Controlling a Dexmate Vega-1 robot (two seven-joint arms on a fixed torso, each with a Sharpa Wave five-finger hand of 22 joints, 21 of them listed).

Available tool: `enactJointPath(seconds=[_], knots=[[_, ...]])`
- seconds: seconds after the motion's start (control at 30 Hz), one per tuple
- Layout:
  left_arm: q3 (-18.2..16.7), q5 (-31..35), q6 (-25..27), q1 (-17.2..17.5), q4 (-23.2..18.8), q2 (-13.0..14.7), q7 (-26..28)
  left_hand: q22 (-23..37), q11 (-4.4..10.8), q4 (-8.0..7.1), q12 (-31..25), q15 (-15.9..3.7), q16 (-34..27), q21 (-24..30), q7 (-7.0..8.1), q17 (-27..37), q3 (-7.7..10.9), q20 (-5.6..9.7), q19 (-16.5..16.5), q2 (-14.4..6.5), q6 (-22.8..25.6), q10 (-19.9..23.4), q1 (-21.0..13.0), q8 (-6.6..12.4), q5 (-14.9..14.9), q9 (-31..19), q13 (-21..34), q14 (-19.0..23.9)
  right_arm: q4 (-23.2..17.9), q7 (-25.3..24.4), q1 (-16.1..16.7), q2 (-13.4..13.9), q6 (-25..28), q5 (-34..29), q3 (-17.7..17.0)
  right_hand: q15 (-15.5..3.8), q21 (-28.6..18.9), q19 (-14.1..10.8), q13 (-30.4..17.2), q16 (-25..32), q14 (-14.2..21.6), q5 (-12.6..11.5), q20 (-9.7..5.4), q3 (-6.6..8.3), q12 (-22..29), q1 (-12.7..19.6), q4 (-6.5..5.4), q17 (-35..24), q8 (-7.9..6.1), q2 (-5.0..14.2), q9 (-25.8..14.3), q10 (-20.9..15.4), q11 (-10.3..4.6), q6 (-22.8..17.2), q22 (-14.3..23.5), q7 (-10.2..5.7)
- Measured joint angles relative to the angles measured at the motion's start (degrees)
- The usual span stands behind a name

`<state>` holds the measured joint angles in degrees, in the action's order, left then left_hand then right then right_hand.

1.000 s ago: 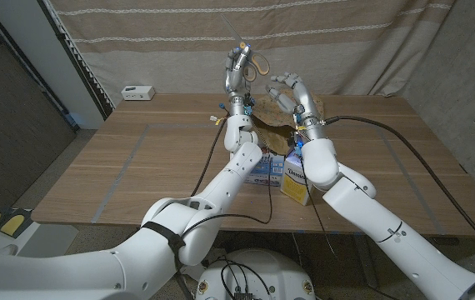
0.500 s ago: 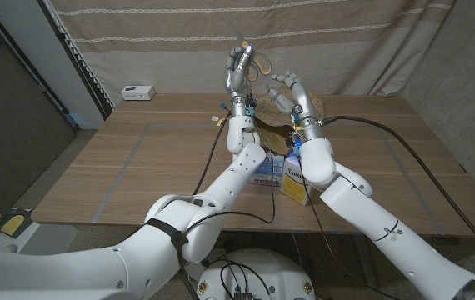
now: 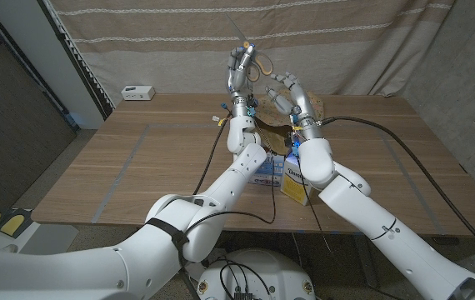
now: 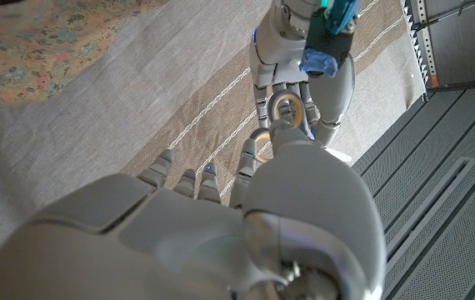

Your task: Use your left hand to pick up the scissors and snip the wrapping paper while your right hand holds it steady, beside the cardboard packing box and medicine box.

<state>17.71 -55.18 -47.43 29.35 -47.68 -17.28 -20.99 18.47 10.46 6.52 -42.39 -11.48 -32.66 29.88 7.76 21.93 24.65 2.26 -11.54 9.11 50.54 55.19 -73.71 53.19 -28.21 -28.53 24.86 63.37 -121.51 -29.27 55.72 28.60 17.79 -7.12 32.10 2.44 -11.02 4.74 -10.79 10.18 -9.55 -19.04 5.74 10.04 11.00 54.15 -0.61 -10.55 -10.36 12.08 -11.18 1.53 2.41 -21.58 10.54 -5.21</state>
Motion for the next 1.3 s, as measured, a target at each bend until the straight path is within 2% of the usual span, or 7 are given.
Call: enactJointPath(seconds=[0.2,0.4,0.63,0.73,0.87,1.3], knots=[[0.3,0.4,0.0,0.2,-0.2,0.1,0.2,0.0,0.0,0.0,0.0,0.0,-0.4,0.0,0.0,0.0,0.0,0.0,0.0,0.0,0.0,0.0,0.0,0.0,0.0,0.0,0.0,0.0,0.4,0.2,-0.1,0.0,-0.3,0.4,-0.2,0.0,0.0,0.3,0.1,0.0,0.0,0.7,-0.1,0.66,0.0,0.0,-0.49,0.0,0.0,0.0,0.0,0.6,-0.06,0.3,0.0,-3.78],[0.6,0.7,0.0,0.3,-0.2,0.2,0.4,0.0,0.0,-0.01,0.1,0.0,-0.4,0.0,0.0,0.0,-0.01,0.0,0.0,0.0,0.0,0.0,0.0,0.0,0.0,0.0,0.0,0.0,0.6,0.4,0.1,0.0,-1.7,1.7,-0.6,0.0,0.0,0.8,0.1,0.0,0.0,1.2,0.0,1.1,0.2,0.0,-0.94,0.0,-0.68,0.0,0.0,0.9,0.25,-0.9,0.0,-5.58],[0.8,1.1,0.0,0.3,-0.1,0.2,0.6,0.0,0.01,-0.08,0.1,0.0,-0.4,0.0,0.0,0.0,-0.08,0.0,0.0,0.0,0.0,0.0,0.0,0.0,0.1,0.0,0.0,0.0,0.7,0.6,0.2,0.1,-2.4,2.6,-0.8,0.0,0.0,0.8,0.1,0.0,0.0,1.5,0.0,1.5,0.3,0.0,-1.34,0.0,-0.68,0.0,0.0,0.9,0.3,-0.3,0.0,-6.4],[0.9,1.2,0.0,0.3,-0.1,0.2,0.7,0.0,0.01,-0.08,0.1,0.0,-0.4,0.0,0.0,0.0,-0.08,0.0,0.0,0.0,0.0,0.0,0.0,0.0,0.1,0.0,0.0,0.0,0.8,0.6,0.2,0.1,-2.5,2.7,-0.9,0.0,-0.2,0.8,0.1,0.2,0.0,1.8,0.0,1.69,0.3,0.0,-1.52,0.0,-0.41,0.0,0.0,1.2,0.56,0.8,0.0,-6.26],[1.0,1.3,0.2,0.3,-0.1,0.2,0.8,0.0,0.01,-0.09,0.1,0.0,-0.4,0.0,0.0,0.0,-0.08,0.0,0.0,0.0,0.0,0.0,0.0,0.0,0.1,0.0,0.0,0.0,1.0,0.6,0.2,0.1,-2.8,3.0,-0.9,0.21,-0.3,1.0,0.1,0.2,-0.2,1.9,0.21,2.0,0.3,0.0,-1.84,0.0,-0.08,0.0,0.0,1.6,0.97,1.6,0.0,-7.0],[1.3,1.3,1.3,0.3,0.1,0.3,0.5,0.0,0.01,-0.08,0.1,0.0,-0.4,0.0,0.0,0.0,-0.07,0.0,0.0,0.0,0.0,0.0,0.0,0.0,0.1,0.0,0.0,0.0,1.5,0.2,-0.3,-0.2,-3.2,3.3,-1.0,0.21,-0.3,1.2,0.1,0.2,-0.2,2.6,0.41,2.63,0.3,0.0,-2.14,0.0,0.0,0.0,0.0,1.9,1.28,3.0,0.0,-6.36]])
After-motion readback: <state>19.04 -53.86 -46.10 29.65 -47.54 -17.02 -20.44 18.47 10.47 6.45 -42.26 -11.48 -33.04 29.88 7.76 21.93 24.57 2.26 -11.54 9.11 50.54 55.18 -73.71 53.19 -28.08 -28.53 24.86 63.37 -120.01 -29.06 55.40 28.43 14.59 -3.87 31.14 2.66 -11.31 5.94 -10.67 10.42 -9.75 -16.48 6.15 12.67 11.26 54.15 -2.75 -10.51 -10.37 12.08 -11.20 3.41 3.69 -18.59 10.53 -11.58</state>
